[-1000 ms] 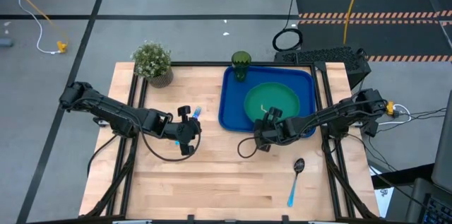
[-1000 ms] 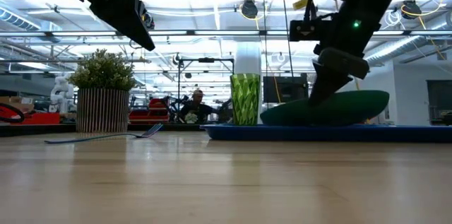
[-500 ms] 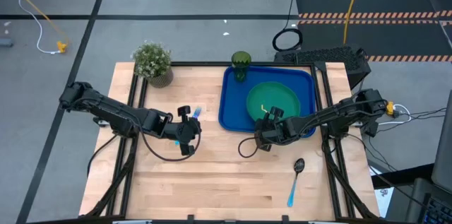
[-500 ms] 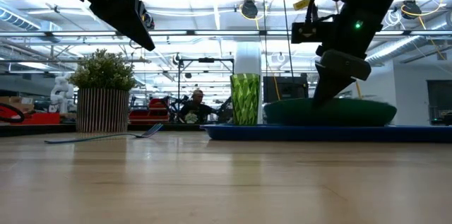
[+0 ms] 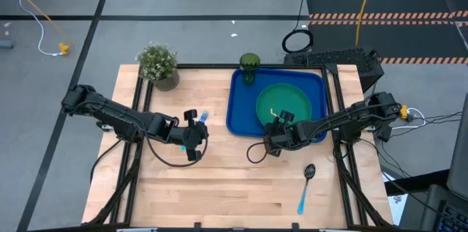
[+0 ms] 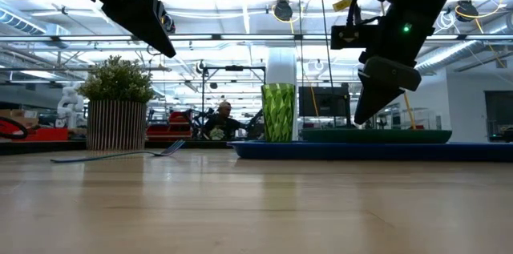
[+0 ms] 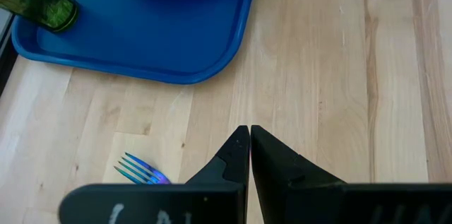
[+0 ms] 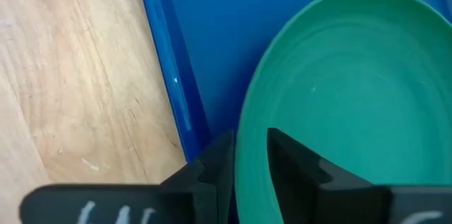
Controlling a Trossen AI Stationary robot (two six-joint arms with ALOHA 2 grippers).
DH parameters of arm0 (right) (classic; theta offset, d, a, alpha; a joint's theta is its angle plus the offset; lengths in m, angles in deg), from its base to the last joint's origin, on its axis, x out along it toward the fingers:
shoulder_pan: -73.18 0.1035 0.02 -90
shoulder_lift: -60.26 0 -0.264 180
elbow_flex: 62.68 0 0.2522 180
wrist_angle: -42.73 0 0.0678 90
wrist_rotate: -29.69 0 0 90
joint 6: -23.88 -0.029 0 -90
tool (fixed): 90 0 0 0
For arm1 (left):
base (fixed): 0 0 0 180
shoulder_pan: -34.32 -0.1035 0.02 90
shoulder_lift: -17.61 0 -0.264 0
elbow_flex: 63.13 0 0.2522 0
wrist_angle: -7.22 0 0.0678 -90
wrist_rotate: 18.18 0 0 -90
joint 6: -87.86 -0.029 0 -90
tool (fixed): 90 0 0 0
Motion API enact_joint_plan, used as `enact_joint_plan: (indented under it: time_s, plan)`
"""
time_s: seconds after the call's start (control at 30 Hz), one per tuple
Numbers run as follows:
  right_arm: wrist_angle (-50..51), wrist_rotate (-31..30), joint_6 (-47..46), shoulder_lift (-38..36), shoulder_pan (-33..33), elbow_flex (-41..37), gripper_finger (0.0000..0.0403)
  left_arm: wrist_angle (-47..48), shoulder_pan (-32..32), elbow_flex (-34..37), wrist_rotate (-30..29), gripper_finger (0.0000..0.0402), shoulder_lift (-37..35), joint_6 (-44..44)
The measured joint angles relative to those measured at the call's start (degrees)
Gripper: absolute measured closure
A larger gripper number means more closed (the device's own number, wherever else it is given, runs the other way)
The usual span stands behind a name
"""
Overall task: Pick and place plate/cup/fork/spoon on tray
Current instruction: Put the green plate on the blue serving tray to the bottom right of the green cup
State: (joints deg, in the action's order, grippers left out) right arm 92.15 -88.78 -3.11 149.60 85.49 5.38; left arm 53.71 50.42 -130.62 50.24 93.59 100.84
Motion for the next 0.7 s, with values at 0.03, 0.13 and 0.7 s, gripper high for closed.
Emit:
enact_joint_plan:
  time_s: [0.03, 0.13, 0.7]
  plan:
    - [0.0, 0.0, -0.3, 0.0, 0.0, 0.0, 0.0321, 0.0, 0.0, 0.0, 0.0, 0.0382, 0.0, 0.0]
    - [0.0, 0.2, -1.0, 0.0, 0.1, 0.0, 0.0318, 0.0, 0.0, 0.0, 0.0, 0.0382, 0.0, 0.0]
    - [-0.1, 3.2, 2.9, 0.0, 0.2, 0.0, 0.0285, 0.0, 0.0, 0.0, 0.0, 0.0382, 0.0, -0.3]
